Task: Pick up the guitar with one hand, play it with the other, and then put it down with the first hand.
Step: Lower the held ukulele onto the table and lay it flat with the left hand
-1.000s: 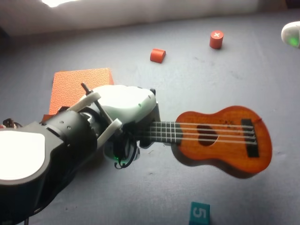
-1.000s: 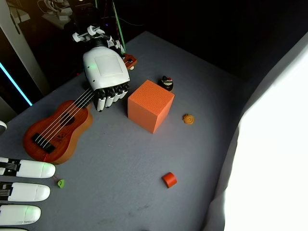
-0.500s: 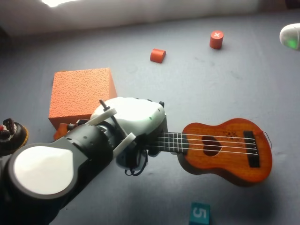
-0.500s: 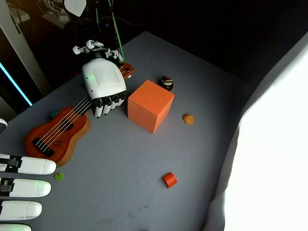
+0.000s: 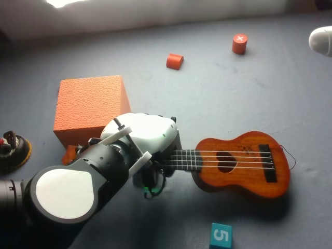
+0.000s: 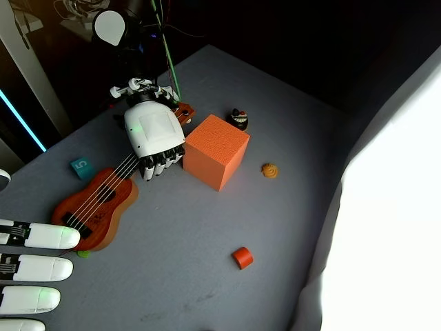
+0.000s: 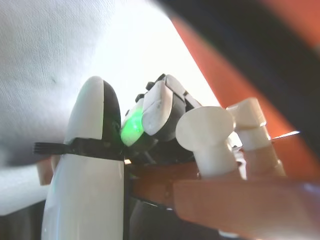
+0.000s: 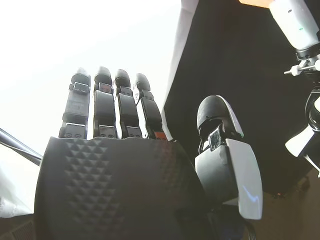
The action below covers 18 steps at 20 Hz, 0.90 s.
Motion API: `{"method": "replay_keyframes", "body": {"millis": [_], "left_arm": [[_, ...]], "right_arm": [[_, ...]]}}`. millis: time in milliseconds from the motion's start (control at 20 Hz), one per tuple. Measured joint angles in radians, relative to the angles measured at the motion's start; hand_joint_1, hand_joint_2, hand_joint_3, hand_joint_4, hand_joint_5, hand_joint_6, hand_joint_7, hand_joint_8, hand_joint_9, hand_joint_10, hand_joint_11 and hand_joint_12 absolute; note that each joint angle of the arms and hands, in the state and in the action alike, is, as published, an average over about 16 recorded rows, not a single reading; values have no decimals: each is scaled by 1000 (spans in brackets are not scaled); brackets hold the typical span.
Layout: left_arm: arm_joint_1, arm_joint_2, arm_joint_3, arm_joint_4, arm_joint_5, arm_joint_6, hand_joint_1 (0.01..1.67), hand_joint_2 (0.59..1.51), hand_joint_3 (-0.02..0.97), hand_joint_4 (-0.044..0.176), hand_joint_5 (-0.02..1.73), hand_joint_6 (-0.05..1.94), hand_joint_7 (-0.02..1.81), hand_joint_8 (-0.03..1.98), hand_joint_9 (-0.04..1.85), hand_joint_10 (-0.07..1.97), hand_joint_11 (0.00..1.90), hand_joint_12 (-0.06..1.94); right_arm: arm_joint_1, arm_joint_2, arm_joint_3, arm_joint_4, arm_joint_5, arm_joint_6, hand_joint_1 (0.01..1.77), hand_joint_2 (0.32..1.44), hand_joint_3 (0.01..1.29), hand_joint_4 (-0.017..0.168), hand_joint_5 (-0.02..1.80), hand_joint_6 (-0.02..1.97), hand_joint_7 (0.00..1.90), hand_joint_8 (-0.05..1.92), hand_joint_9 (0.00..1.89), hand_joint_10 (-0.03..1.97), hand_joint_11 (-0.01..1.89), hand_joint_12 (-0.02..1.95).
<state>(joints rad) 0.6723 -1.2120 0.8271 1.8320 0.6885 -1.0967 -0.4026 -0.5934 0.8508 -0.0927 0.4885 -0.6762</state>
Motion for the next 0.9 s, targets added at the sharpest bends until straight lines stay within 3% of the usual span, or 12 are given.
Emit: {"method": "replay_keyframes", "body": {"millis": [300,550,750,900], "left_arm": [[27,-16,13,2,27,-2,968,1070,-3,0,1110,1853,1273,1914,1359,1908,1429,1930],[45,-22,19,3,37,-3,716,1057,4,0,880,1827,1026,1869,1113,1895,1189,1928],[53,-24,20,8,42,-4,649,1051,5,2,650,1626,753,1720,827,1790,874,1900],[57,-25,19,12,45,-4,630,1060,4,2,454,1325,543,1461,594,1598,607,1817]], "right_arm": [[0,0,-1,-1,0,0,35,1326,16,-3,132,44,92,15,69,25,23,6],[0,0,-2,-1,0,0,35,1325,16,-3,127,44,83,15,59,24,24,6],[0,0,-2,-1,0,0,35,1325,16,-3,122,44,74,15,51,24,23,6],[0,0,-2,-1,0,0,35,1328,16,-3,124,43,68,15,48,25,23,6]]}}
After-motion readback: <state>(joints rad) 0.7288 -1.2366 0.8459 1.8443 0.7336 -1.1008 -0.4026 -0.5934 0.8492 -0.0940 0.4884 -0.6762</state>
